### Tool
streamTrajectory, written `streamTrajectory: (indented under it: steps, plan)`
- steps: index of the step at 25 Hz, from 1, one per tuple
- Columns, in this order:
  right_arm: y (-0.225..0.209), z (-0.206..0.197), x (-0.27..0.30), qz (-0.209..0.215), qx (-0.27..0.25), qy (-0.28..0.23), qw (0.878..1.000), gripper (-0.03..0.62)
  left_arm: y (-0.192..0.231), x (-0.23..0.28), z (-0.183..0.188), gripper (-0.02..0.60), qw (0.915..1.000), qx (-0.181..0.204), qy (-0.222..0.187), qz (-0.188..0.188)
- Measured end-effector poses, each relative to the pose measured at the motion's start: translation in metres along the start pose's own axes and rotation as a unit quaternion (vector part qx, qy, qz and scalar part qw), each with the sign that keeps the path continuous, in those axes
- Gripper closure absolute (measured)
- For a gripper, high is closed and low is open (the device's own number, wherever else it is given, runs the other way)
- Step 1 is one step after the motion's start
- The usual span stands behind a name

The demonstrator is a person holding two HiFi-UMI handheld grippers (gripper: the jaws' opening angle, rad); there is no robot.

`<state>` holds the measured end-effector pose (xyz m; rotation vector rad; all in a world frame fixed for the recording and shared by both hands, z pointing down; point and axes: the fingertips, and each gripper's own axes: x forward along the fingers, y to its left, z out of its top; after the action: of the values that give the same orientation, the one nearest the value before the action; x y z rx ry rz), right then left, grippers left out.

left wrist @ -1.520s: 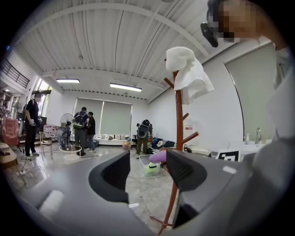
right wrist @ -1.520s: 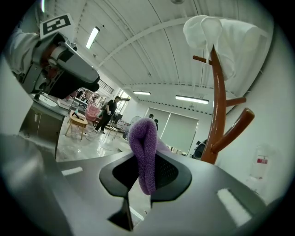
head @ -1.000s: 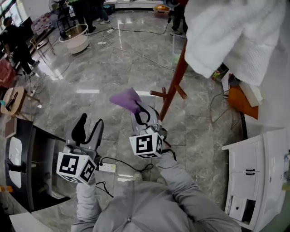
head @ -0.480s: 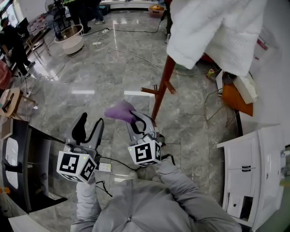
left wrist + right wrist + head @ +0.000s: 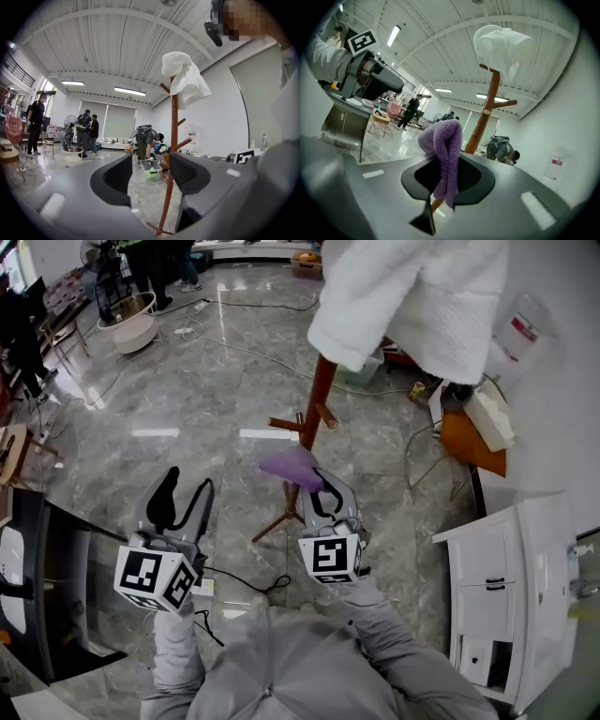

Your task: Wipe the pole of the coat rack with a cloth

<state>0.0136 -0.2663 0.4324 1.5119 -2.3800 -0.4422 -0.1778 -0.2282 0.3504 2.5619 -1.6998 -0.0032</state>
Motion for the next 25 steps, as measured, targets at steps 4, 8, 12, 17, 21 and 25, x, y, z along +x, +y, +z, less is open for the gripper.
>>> streamTrajectory:
  steps: [4, 8, 12, 17, 21, 25]
  plan:
    - [-0.043, 0.002, -0.002, -0.043, -0.01, -0.007, 0.999, 0.54, -0.003, -0.002, -0.001, 0.314, 1.0, -0.001, -0.004, 0.005]
    - [-0.075, 0.021, 0.005, -0.072, -0.04, -0.019, 0.996, 0.54, 0.001, -0.008, -0.001, 0.314, 0.9998, -0.003, -0.004, 0.017]
    - [-0.086, 0.014, 0.026, -0.076, -0.057, -0.006, 0.995, 0.54, 0.009, -0.015, -0.002, 0.314, 0.9995, -0.005, -0.001, 0.032]
    - [-0.085, 0.0, 0.05, -0.065, -0.07, 0.014, 0.995, 0.54, 0.016, -0.025, -0.007, 0.314, 0.9983, -0.01, 0.006, 0.057]
    - [-0.083, -0.011, 0.064, -0.06, -0.067, 0.031, 0.995, 0.54, 0.022, -0.03, -0.01, 0.314, 0.9975, -0.011, 0.012, 0.069]
    - [-0.081, -0.017, 0.074, -0.057, -0.071, 0.042, 0.995, 0.54, 0.025, -0.032, -0.016, 0.314, 0.9971, -0.012, 0.015, 0.073]
